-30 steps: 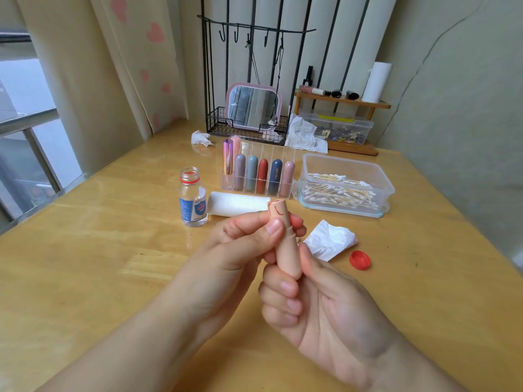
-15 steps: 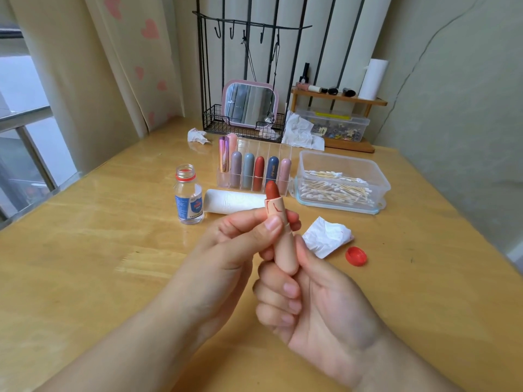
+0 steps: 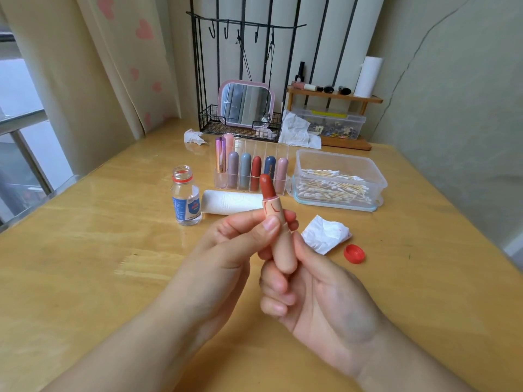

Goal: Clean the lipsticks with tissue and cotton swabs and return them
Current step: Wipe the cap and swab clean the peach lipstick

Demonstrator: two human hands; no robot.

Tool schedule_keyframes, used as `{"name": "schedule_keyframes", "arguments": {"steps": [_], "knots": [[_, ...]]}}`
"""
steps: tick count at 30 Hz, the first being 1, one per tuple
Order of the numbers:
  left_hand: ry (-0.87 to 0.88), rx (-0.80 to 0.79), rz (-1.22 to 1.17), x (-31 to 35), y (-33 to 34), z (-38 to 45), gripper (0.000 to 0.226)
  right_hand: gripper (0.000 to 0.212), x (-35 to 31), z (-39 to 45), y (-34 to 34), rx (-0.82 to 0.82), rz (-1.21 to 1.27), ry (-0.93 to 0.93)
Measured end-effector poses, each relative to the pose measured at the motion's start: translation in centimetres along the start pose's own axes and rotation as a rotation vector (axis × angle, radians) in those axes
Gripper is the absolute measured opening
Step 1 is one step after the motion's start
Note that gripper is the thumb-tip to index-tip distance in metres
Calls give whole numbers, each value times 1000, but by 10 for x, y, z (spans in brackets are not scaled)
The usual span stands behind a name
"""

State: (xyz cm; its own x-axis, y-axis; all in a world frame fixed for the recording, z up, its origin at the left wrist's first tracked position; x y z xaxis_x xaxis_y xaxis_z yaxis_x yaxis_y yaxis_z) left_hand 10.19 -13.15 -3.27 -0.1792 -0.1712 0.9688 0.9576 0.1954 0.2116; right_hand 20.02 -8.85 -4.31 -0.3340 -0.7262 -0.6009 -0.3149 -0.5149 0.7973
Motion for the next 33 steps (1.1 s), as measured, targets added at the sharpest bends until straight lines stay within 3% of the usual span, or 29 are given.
{"name": "schedule_keyframes", "arguments": {"steps": [4,8,12,15,18,20,21,24,27,30,33], "knots": [[1,-13,-26,-1,2,1,26,29,-2,-2,3,56,-329,-183],[-5,-35,18,-7,0,7,33,29,-5,-1,1,94,-421,-258],[-11,-92,68,-11,-3,8,39,29,-8,-2,-4,108,-395,-199],[-6,-26,81,-11,-11,10,32,31,-14,-5,-1,109,-602,-124],[27,39,117,-9,-17,14,20,18,-47,-1,-16,316,-1063,-244],[-20,92,91,-10,-19,16,24,5,-83,4,-37,553,-1275,-390],[-40,98,85,-11,-18,15,29,8,-97,8,-49,641,-1389,-400],[-66,94,119,-9,-11,13,32,35,-121,27,-80,720,-1641,-134],[-77,95,131,-7,-8,11,28,47,-127,40,-92,729,-1640,112],[-74,82,114,-5,-6,12,30,34,-127,45,-92,699,-1634,173],[-66,71,112,-5,-6,12,32,10,-128,46,-85,681,-1676,106]]}}
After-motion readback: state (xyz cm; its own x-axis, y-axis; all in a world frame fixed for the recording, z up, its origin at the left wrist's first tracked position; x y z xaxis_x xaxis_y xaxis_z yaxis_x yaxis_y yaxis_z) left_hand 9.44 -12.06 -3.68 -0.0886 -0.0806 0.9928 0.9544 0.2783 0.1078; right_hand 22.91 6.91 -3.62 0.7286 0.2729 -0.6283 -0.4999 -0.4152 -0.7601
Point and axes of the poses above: each hand's wrist, its own z-axis towards the middle knuckle, its own y-axis out of the palm, x = y × z, the point moved 3 cm from there along z, towards the middle knuckle, and after that the axes turned 9 degrees about z, right-handed, at the moved point
